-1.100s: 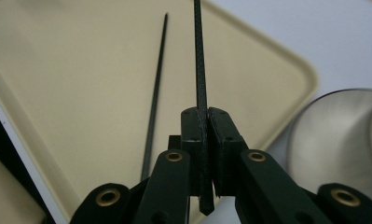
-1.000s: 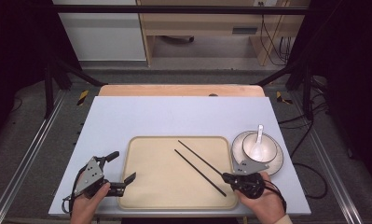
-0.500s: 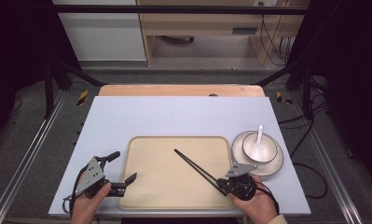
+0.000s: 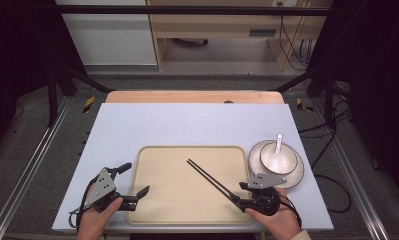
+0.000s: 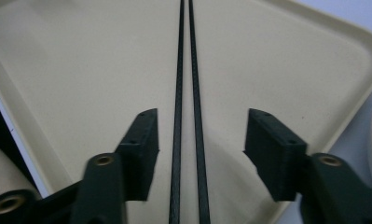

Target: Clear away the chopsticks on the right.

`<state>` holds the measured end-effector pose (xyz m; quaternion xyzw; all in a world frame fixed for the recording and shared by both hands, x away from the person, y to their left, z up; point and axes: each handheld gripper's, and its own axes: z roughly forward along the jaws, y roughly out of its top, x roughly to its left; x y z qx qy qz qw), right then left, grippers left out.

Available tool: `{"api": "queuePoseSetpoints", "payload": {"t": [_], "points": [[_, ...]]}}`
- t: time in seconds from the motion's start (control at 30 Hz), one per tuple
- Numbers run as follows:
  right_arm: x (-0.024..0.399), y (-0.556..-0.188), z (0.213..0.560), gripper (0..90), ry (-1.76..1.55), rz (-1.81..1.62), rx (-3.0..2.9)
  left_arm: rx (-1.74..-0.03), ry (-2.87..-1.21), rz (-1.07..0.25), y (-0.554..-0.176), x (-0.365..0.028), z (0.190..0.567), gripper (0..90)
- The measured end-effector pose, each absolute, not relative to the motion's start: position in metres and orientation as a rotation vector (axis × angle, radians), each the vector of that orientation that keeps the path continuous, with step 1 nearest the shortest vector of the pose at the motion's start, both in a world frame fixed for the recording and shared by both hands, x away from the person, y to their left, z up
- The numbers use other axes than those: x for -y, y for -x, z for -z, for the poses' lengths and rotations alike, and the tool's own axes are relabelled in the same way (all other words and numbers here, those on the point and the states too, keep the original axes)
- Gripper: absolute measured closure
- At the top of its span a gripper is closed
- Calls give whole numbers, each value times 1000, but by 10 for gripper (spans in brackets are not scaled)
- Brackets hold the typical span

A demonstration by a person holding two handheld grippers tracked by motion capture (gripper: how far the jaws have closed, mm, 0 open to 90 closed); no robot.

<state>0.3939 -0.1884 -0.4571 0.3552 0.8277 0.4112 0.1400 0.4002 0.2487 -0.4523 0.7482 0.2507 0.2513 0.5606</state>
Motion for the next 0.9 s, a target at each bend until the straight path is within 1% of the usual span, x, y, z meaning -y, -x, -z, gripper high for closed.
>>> {"api": "queuePoseSetpoints", "payload": {"t": [0.03,0.07,0.1,0.13,0.17,0.2,0.23,0.27,0.3,0.33,0.37,0.4,0.43,0.47,0.5,0.57,0.63,0.67,0.7,0.8,0.9], "points": [[188,-394,457,379,-1026,-1188,-2391,-591,-1763,-592,-400,-249,452,53],[188,-394,455,275,-1024,-1197,-2355,-590,-1801,-583,-401,-239,451,53],[188,-394,454,231,-1020,-1202,-2339,-584,-1813,-582,-400,-234,450,54],[188,-394,454,231,-1020,-1202,-2339,-584,-1813,-582,-400,-234,450,59],[188,-393,452,187,-1018,-1205,-2324,-578,-1833,-572,-400,-226,448,59],[190,-391,448,117,-1017,-1226,-2291,-583,-1856,-570,-400,-218,446,94],[190,-391,448,117,-1017,-1226,-2291,-583,-1856,-570,-400,-218,446,120],[191,-390,446,101,-1010,-1236,-2283,-592,-1870,-557,-401,-212,444,120],[193,-389,444,89,-1002,-1252,-2268,-594,-1877,-537,-401,-207,442,156],[195,-388,443,89,-1001,-1262,-2257,-600,-1883,-515,-402,-201,441,202],[197,-386,441,92,-1005,-1278,-2246,-607,-1890,-498,-404,-197,440,284],[201,-383,439,112,-1008,-1284,-2230,-617,-1932,-470,-407,-186,441,410],[201,-383,439,112,-1008,-1284,-2230,-617,-1932,-470,-407,-186,441,456],[202,-382,439,132,-1004,-1284,-2223,-630,-1971,-456,-410,-178,441,456],[204,-379,438,151,-997,-1273,-2215,-633,-2002,-441,-412,-171,443,545],[207,-376,439,174,-988,-1262,-2208,-648,-2067,-408,-418,-156,446,672],[209,-375,440,181,-993,-1259,-2202,-656,-2121,-371,-424,-142,450,746],[210,-375,440,184,-995,-1246,-2188,-660,-2144,-361,-426,-135,452,824],[210,-375,440,184,-995,-1246,-2188,-665,-2163,-351,-429,-129,454,824],[210,-374,442,184,-973,-1234,-2157,-696,-2188,-324,-437,-115,456,889],[211,-374,442,185,-961,-1231,-2145,-732,-2210,-299,-445,-106,459,898]]}}
